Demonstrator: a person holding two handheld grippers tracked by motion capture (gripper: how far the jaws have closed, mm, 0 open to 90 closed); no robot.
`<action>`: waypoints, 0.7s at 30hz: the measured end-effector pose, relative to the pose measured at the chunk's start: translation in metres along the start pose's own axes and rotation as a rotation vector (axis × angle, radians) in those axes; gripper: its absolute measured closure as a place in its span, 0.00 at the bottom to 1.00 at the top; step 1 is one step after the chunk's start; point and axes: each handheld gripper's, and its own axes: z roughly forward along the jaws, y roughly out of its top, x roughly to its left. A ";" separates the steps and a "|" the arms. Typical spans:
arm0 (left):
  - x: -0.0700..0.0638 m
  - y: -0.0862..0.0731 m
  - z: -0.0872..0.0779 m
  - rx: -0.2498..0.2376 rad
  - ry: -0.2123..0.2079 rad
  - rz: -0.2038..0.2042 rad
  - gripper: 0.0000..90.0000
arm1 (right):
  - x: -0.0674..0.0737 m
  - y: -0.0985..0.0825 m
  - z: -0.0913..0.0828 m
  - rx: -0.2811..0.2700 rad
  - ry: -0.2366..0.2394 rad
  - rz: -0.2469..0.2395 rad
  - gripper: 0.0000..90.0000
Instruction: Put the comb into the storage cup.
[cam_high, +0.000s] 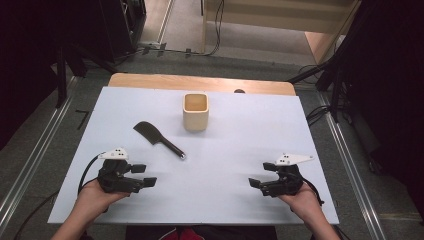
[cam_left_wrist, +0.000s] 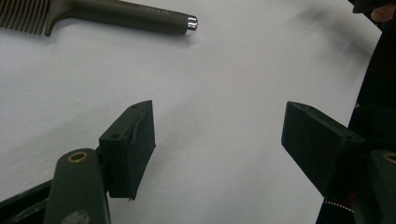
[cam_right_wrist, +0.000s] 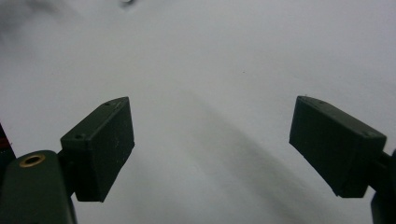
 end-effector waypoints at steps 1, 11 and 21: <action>0.000 0.000 0.000 0.000 -0.001 0.000 0.31 | 0.000 0.000 0.000 -0.001 0.001 0.000 0.14; 0.001 0.000 0.000 0.013 0.001 -0.012 0.31 | -0.001 0.001 0.000 -0.009 0.001 0.006 0.14; 0.000 -0.001 -0.001 0.011 0.011 -0.016 0.31 | 0.001 0.004 0.003 -0.005 0.010 -0.011 0.14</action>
